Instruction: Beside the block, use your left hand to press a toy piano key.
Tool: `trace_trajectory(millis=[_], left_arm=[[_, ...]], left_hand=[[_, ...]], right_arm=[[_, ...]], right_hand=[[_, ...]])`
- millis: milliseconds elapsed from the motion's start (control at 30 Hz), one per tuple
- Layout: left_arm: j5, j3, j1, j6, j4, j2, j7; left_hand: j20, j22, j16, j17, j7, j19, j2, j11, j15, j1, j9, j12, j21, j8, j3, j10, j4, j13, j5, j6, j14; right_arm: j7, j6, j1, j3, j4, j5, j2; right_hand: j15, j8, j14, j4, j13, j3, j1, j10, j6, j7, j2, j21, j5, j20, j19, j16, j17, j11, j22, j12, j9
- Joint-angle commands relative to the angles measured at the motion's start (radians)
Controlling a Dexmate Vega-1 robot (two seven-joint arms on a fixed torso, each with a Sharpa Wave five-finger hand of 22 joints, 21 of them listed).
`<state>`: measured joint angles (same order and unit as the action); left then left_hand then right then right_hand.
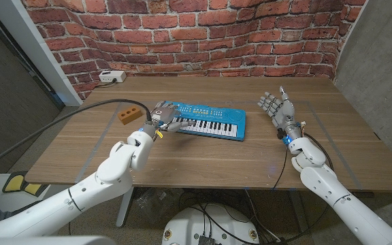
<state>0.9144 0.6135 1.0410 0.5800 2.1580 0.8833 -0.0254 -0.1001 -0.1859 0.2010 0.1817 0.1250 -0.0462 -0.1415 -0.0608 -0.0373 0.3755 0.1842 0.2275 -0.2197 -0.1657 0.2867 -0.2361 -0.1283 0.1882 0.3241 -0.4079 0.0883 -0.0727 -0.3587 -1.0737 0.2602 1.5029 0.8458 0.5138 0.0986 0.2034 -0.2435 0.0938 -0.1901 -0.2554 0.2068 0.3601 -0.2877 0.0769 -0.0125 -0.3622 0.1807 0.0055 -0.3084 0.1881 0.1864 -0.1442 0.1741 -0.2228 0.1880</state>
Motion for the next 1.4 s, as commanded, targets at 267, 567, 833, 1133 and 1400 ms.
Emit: trace_trajectory(millis=[267, 567, 833, 1133, 1400], left_arm=[[-0.091, -0.057, 0.059, -0.030, -0.013, -0.023, 0.174], [-0.337, -0.158, 0.104, -0.224, -0.061, -0.019, 0.300], [-0.485, -0.216, 0.125, -0.339, -0.102, -0.029, 0.368], [-0.662, -0.277, 0.148, -0.509, -0.166, -0.038, 0.398], [-0.803, -0.307, 0.147, -0.650, -0.230, -0.045, 0.362]], left_hand=[[-0.004, -0.001, -0.007, 0.000, 0.016, 0.029, -0.014, -0.014, -0.028, 0.025, 0.003, -0.012, -0.004, -0.009, -0.002, -0.016, -0.002, 0.003, -0.008, 0.163, 0.031], [-0.006, -0.001, -0.015, 0.001, -0.002, 0.032, -0.011, 0.002, -0.020, 0.028, 0.003, -0.025, -0.002, -0.016, -0.002, 0.013, -0.003, 0.003, -0.011, 0.171, 0.010], [-0.008, -0.001, -0.011, 0.001, -0.012, 0.049, -0.008, 0.001, -0.026, 0.030, 0.002, -0.026, -0.006, -0.029, 0.000, 0.019, -0.004, 0.003, -0.013, 0.148, 0.018], [-0.006, 0.000, -0.009, 0.001, -0.031, 0.066, -0.006, 0.011, -0.018, 0.033, 0.002, -0.027, -0.010, -0.029, 0.001, 0.022, -0.003, 0.003, -0.015, 0.149, 0.027], [0.010, 0.000, -0.004, 0.001, -0.053, 0.099, -0.003, 0.015, -0.009, 0.038, 0.002, -0.024, -0.019, -0.034, 0.002, 0.017, -0.002, 0.003, -0.018, 0.133, 0.047]], right_arm=[[0.003, 0.000, 0.005, -0.001, 0.003, -0.007, 0.002], [-0.006, -0.003, 0.006, 0.000, 0.000, -0.005, 0.002], [-0.001, -0.008, -0.001, -0.005, 0.014, -0.010, 0.010], [-0.011, -0.001, 0.005, -0.002, 0.011, -0.006, 0.012], [-0.032, -0.004, 0.021, 0.005, -0.010, -0.005, 0.006]], right_hand=[[-0.003, -0.003, -0.009, 0.008, -0.004, 0.000, 0.002, 0.007, -0.005, 0.000, -0.009, 0.003, 0.003, -0.002, -0.010, 0.000, 0.001, -0.002, 0.006, -0.005, 0.005], [-0.006, -0.004, -0.008, 0.009, -0.004, -0.001, 0.003, 0.005, -0.003, 0.001, -0.010, 0.005, 0.003, -0.004, -0.013, -0.001, 0.001, -0.001, 0.006, -0.005, 0.005], [-0.005, -0.004, -0.007, 0.010, -0.004, -0.001, 0.005, 0.004, -0.003, 0.001, -0.011, 0.006, 0.003, -0.005, -0.015, -0.001, 0.001, 0.000, 0.006, -0.004, 0.005], [-0.006, -0.004, -0.008, 0.010, -0.004, -0.001, 0.004, 0.004, -0.003, 0.003, -0.011, 0.008, 0.003, -0.005, -0.017, -0.001, 0.001, 0.000, 0.006, -0.004, 0.005], [-0.005, -0.004, -0.009, 0.011, -0.004, 0.000, 0.004, 0.004, -0.003, 0.003, -0.011, 0.010, 0.003, -0.006, -0.018, 0.000, 0.002, 0.000, 0.006, -0.004, 0.005]])
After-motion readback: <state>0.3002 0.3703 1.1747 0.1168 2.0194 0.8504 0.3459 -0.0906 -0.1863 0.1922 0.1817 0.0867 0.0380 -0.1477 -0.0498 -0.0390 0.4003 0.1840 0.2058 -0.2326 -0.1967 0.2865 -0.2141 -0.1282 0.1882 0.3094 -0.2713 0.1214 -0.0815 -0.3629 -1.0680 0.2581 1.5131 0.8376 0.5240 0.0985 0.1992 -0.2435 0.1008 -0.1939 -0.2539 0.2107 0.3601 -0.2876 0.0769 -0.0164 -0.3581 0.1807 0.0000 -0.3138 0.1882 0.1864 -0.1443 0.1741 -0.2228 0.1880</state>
